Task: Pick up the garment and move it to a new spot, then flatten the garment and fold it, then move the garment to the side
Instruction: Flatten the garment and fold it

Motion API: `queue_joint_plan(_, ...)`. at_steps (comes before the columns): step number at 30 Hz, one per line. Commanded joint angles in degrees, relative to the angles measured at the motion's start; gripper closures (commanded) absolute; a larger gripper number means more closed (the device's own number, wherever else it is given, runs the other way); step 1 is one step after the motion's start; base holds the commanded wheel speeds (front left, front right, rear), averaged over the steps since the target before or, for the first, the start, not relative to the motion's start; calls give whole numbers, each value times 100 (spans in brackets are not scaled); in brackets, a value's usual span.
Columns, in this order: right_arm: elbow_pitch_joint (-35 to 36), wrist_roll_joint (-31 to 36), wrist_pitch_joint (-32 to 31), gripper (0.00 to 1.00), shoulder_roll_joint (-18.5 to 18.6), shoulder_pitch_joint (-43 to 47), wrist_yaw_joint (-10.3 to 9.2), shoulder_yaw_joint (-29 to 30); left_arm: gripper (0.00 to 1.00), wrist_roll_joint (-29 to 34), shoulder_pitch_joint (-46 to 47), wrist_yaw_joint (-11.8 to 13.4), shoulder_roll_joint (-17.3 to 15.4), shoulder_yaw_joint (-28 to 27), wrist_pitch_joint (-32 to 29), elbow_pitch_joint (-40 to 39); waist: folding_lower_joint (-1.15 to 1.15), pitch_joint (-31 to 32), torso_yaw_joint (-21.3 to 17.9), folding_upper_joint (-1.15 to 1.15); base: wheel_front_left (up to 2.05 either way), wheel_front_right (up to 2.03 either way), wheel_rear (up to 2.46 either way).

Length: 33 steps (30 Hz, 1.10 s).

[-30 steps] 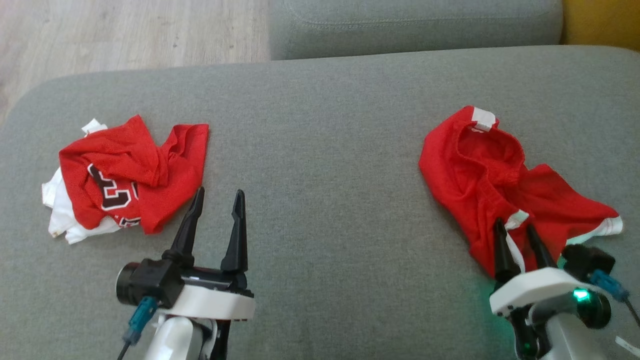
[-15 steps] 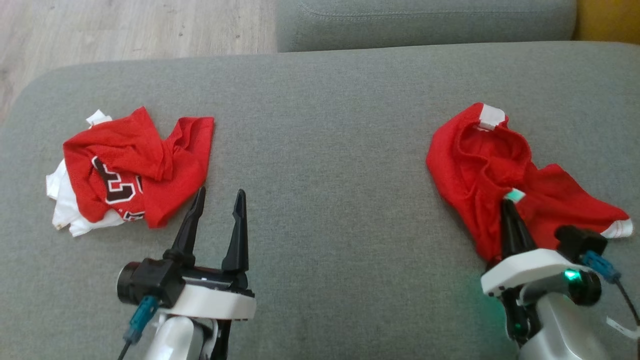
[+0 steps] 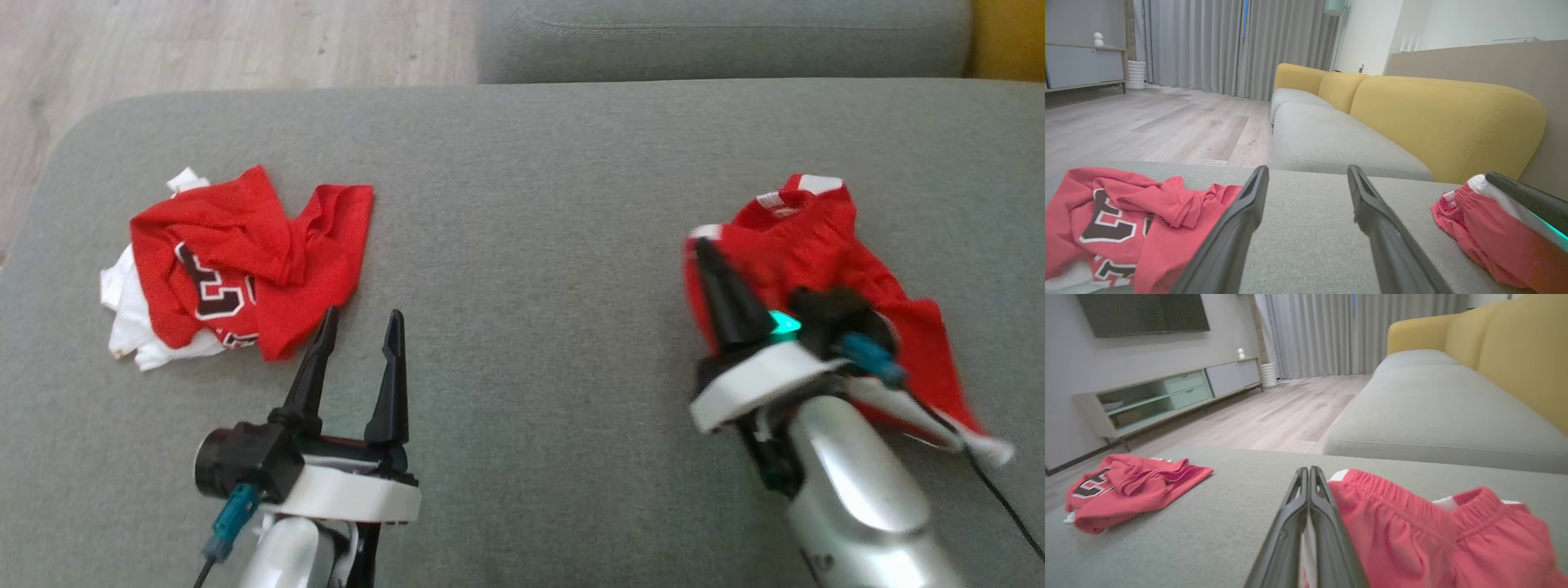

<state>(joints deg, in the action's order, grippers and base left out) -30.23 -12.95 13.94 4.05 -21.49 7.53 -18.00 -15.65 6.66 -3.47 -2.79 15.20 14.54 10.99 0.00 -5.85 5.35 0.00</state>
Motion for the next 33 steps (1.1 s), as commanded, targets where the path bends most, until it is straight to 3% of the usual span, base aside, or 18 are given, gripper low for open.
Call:
queue_joint_plan(1,110,30,16,100,-27,-322,-4,-321,0,-35,229,47,-9,-120,46,-177,0,-28,61,0,0,0,0)
queue_joint_plan(8,-583,-140,-38,100,68,-734,-4,-1788,0,-67,271,58,-9,-60,46,-148,0,-87,353,0,0,0,0)
queue_joint_plan(16,-1318,-657,7,100,30,-1033,-4,-2955,0,-80,258,72,-9,-74,46,-129,0,-119,553,0,0,0,0)
queue_joint_plan(17,-1378,-724,14,92,23,-1069,-4,-3070,0,-79,253,74,-9,-80,46,-129,0,-120,554,0,0,0,0)
queue_joint_plan(18,-1445,-781,20,0,16,-1105,-4,-3157,0,-77,247,77,-9,-89,46,-132,0,-120,549,0,0,0,0)
queue_joint_plan(27,-1534,-1136,89,0,-17,-1220,-4,-3295,0,-51,228,108,-9,-225,46,-177,0,-69,229,0,0,0,0)
queue_joint_plan(33,-762,-1177,104,0,260,-934,-4,-2643,0,0,225,86,-9,-357,46,-236,0,27,-169,0,0,0,0)
